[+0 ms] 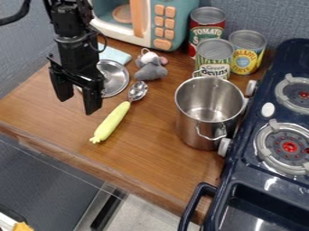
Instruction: Turn the yellow spoon counterclockwise
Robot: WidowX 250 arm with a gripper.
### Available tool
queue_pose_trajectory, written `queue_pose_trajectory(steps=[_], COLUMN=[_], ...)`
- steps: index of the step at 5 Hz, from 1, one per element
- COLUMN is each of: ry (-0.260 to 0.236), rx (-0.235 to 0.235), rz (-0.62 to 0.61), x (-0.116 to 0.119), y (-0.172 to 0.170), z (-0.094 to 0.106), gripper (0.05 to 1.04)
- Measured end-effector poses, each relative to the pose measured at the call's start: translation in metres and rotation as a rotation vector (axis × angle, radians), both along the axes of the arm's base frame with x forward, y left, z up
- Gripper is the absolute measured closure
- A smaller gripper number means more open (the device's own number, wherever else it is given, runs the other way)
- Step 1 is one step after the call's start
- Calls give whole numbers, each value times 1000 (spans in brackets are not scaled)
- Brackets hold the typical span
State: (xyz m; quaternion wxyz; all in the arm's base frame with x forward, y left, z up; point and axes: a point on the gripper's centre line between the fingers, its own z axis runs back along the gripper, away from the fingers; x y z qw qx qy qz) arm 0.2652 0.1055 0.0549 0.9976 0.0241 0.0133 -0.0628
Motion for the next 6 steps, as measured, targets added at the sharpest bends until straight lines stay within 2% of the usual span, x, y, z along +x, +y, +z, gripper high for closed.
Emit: queue_pose_trajectory(steps=[1,2,3,4,5,6], ry=[26,16,28,14,13,23], rx=[-14,-56,-45,-12,6,-40], rz=[1,-27,-80,-100,-69,27], x=[-2,1,-4,-1,1,10], y=[-2,-15,-40,-58,-68,-62], z=[-8,-9,-13,-10,-10,-20], gripper=[84,84,84,84,84,84])
